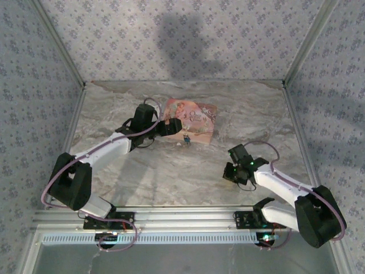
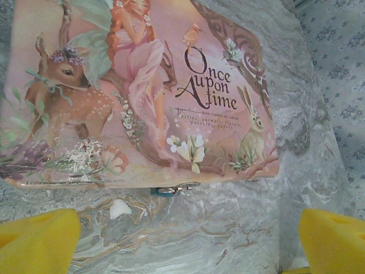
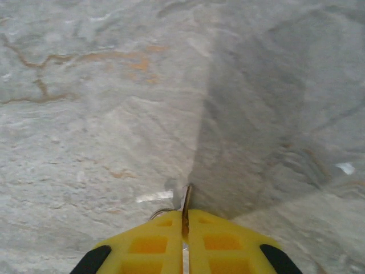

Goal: Unlock the padlock with the key

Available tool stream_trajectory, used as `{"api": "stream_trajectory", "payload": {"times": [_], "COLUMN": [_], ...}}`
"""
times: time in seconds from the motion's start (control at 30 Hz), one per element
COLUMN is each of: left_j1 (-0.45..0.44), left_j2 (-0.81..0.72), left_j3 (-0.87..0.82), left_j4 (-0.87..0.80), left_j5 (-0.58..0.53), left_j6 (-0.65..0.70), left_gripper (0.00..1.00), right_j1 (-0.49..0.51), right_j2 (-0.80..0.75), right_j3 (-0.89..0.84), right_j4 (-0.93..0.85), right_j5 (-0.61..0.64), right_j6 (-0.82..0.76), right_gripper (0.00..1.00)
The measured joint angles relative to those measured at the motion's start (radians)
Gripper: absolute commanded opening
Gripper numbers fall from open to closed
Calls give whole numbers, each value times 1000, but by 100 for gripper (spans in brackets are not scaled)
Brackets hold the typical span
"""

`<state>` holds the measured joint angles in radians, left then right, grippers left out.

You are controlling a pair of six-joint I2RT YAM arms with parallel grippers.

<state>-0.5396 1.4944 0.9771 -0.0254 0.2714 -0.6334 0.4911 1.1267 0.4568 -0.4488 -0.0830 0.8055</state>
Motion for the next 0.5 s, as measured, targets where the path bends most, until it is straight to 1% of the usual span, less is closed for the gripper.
{"api": "stream_trajectory", "payload": {"times": [0.1, 0.27, 0.37, 0.5], "left_j1": [0, 2, 11, 35], "left_j2": [0, 0, -6, -36], "left_j3": [0, 0, 0, 0], "left_j4": [0, 0, 0, 8], "left_j5": [-3, -3, 11, 67], "left_j6": [0, 0, 1, 11], "left_gripper": [98, 98, 98, 97], "right_j1": [6, 10, 14, 14], "right_j2": [0, -7, -34, -93], "right_j3": [0, 8, 11, 40], "right_j4": [9, 8, 10, 31], "right_j5": [-3, -2, -3, -14], "right_j6": [0, -21, -69, -181], "right_gripper": [0, 0, 0, 0]}}
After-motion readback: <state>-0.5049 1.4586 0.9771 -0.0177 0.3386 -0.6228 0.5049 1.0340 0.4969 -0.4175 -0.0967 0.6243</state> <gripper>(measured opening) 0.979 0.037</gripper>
